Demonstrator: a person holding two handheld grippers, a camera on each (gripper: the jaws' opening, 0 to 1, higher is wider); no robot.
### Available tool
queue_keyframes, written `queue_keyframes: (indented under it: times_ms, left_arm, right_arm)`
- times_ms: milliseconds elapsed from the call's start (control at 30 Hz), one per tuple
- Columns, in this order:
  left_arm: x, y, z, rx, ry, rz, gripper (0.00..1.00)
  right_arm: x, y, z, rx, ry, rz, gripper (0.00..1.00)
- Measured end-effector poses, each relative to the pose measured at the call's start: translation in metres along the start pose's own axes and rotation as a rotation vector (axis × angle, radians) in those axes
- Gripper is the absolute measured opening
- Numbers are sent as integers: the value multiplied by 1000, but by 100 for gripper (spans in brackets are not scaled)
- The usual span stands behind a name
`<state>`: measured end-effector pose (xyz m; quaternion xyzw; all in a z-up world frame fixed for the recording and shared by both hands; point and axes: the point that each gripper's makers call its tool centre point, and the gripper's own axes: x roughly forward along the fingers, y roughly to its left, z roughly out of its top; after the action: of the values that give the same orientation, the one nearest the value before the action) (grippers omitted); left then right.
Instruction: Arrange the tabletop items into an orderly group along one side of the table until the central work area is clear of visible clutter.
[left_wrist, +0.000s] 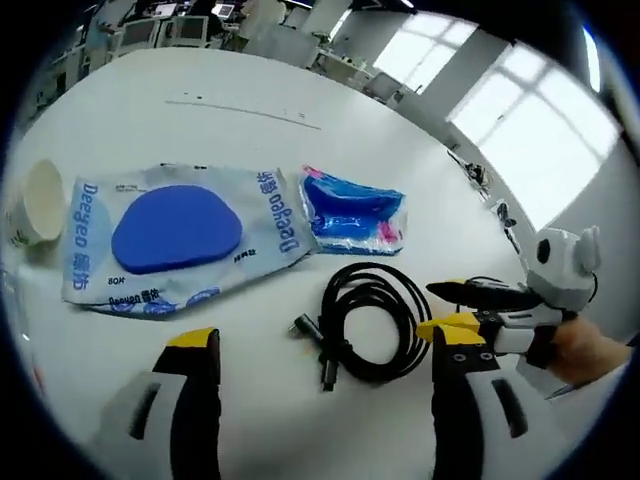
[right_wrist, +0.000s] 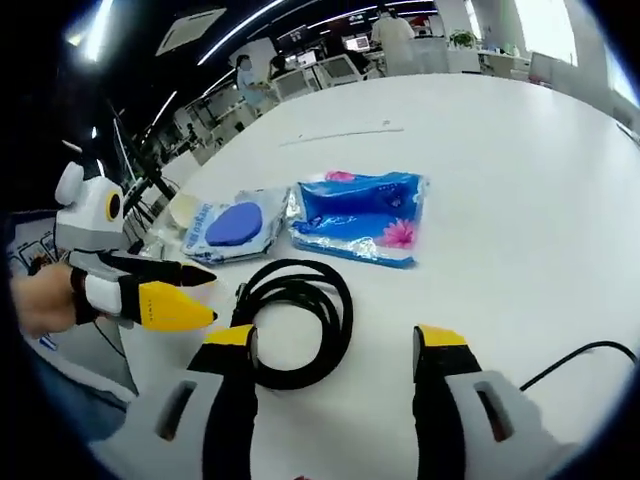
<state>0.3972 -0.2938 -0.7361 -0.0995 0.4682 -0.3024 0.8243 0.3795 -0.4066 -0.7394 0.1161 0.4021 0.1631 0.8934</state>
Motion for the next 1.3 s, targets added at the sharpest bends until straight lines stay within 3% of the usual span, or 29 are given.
queue_keyframes:
  times_ms: [100, 800, 1033, 1100, 1200, 1300]
  left_arm:
    - [-3, 3, -5, -1, 14, 6, 91]
    - [-18, 21, -15, 12, 2, 32, 87]
    - [-27, 19, -11, 8, -24, 20, 86]
    - [-30, 19, -11, 26, -28, 23, 86]
    - [-35, 26, -12, 119, -20, 59, 86]
    - [-39, 25, -16, 129, -12, 51, 85]
  right_arm:
    - [-4, 2, -4, 22, -12, 9, 72]
    - [-9, 0, -15, 45, 7, 14, 69]
    - [-14, 11, -13, 47, -9, 65, 66]
    - [-16, 12, -11, 49, -12, 71, 66]
    - [-21, 13, -8, 38, -22, 75, 66]
    - [-25, 16, -7, 48, -26, 99, 68]
